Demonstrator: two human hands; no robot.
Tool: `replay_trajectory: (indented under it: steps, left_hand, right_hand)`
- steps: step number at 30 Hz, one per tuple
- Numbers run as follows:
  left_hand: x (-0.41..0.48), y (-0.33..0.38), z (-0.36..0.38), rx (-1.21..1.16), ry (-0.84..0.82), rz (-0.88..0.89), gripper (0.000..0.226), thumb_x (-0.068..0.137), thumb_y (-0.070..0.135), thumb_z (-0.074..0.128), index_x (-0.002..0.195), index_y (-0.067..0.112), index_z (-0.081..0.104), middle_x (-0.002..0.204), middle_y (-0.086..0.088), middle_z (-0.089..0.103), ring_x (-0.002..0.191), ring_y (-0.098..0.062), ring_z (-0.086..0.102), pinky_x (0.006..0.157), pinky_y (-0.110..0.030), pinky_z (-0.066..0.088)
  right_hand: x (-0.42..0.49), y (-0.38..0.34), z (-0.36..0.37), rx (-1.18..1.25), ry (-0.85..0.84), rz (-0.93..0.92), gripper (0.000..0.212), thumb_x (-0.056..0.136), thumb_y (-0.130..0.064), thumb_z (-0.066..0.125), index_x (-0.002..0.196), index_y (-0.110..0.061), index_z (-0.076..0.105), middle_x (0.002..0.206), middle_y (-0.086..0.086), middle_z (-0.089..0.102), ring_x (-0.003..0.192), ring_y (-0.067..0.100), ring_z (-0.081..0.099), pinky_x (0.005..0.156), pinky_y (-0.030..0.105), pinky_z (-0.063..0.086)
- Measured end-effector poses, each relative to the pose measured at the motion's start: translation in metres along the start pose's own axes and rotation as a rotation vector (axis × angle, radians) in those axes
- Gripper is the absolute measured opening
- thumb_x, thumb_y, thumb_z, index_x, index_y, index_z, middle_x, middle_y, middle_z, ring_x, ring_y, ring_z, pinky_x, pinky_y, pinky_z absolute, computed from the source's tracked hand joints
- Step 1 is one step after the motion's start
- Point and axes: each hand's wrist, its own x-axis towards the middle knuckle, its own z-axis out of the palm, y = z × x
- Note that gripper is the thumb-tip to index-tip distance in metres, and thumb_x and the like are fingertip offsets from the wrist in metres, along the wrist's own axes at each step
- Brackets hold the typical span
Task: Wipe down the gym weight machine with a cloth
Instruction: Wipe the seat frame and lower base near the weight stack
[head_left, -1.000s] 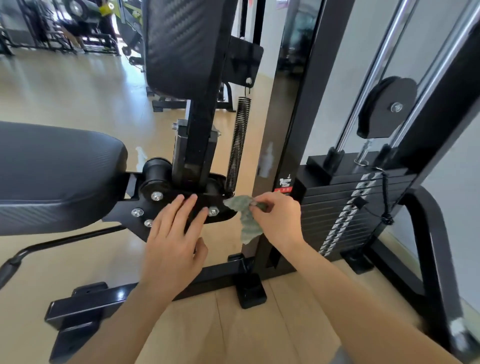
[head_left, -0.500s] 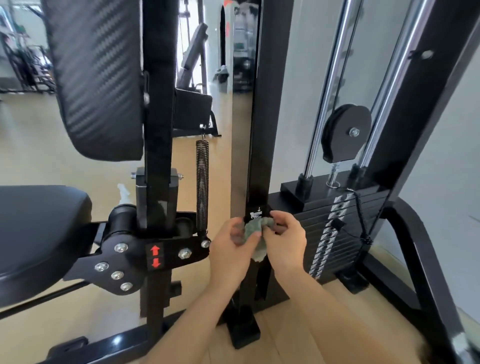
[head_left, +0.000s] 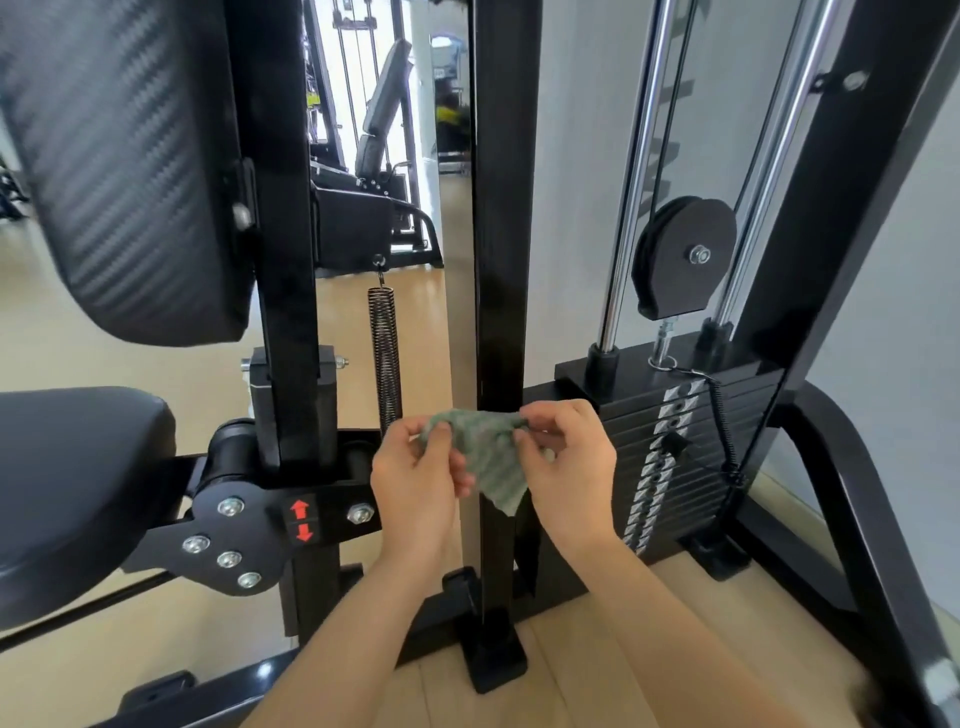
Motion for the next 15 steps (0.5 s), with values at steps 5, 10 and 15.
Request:
replay_trajectory:
  steps: [5,10,15]
  left_hand:
    - [0.011,-0.003,0.012,-0.129,0.098,-0.117,0.005,0.101,0.015,0.059,0.106,0.015,0.062,0.1,-0.006,0.072,0.085,-0.014,0.075,0.078,-0.028,0.061]
    - [0.009,-0.02,0.016,-0.166,0.114,-0.232,0.007,0.101,0.013,0.059,0.107,0.012,0.061,0.108,-0.01,0.07,0.09,-0.018,0.075,0.08,-0.031,0.061]
    - [0.013,0.002,0.03,-0.156,0.107,-0.12,0.005,0.099,0.017,0.063,0.103,0.015,0.064,0.106,-0.006,0.07,0.095,-0.015,0.072,0.08,-0.028,0.059]
  right_hand:
    - [-0.007,0.014,0.01,-0.122,-0.073,0.168,0.03,0.086,-0.008,0.075,0.101,-0.029,0.06,0.1,-0.01,0.062,0.093,0.002,0.061,0.083,0.022,0.056]
    - [-0.005,0.017,0.013,-0.24,-0.055,0.337,0.013,0.091,-0.018,0.072,0.102,-0.02,0.065,0.089,-0.013,0.063,0.084,0.007,0.063,0.081,0.031,0.057]
    - [0.013,-0.002,0.008,0.025,0.035,0.203,0.019,0.092,-0.006,0.069,0.107,-0.017,0.072,0.095,-0.01,0.07,0.089,-0.003,0.066,0.078,0.01,0.054]
